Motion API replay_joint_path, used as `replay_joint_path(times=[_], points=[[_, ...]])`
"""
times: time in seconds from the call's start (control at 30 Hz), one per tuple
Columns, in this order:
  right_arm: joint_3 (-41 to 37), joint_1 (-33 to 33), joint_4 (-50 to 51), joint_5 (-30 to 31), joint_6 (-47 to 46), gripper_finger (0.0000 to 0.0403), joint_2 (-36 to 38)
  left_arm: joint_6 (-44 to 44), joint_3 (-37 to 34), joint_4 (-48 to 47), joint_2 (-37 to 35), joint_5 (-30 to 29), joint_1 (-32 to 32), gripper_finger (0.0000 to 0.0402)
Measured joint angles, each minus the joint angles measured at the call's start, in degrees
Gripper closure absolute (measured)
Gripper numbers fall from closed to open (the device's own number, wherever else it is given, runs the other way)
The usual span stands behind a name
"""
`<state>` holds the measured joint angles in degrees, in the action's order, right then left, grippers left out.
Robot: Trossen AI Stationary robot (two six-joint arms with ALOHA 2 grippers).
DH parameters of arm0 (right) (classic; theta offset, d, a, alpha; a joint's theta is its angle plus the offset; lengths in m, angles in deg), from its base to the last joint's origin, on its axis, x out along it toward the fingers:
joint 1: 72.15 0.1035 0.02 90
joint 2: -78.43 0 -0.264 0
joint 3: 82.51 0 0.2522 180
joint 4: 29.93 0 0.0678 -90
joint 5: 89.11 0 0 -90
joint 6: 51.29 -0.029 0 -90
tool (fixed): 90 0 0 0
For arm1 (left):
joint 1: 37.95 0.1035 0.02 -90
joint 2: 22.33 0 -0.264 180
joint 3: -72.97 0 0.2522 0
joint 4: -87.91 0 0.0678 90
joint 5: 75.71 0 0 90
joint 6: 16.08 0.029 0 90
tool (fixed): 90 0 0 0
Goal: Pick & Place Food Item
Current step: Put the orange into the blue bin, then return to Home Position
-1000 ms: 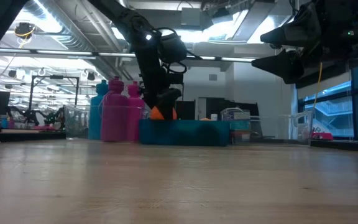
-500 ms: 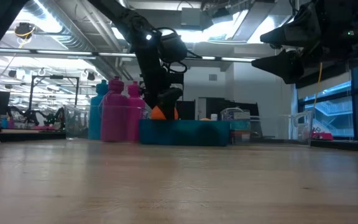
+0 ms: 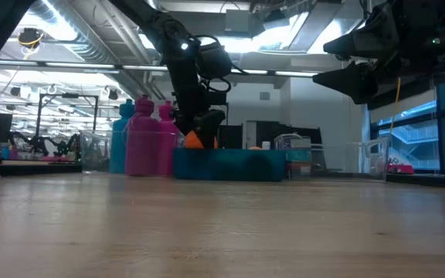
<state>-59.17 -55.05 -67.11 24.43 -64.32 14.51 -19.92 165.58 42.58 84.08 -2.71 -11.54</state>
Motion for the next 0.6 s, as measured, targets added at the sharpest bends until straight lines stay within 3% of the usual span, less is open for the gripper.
replay_joint_path(times=[0.27, 0.6], points=[[0.00, -0.01, 0.07, -0.01, 0.00, 0.0021, 0.01, 1.16, 1.18, -1.20, 0.00, 0.17, 0.00, 0.0045], [0.00, 0.00, 0.19, -0.04, 0.00, 0.0021, 0.02, 2.27, 8.92, -4.70, -0.02, 0.21, -0.07, 0.0044]])
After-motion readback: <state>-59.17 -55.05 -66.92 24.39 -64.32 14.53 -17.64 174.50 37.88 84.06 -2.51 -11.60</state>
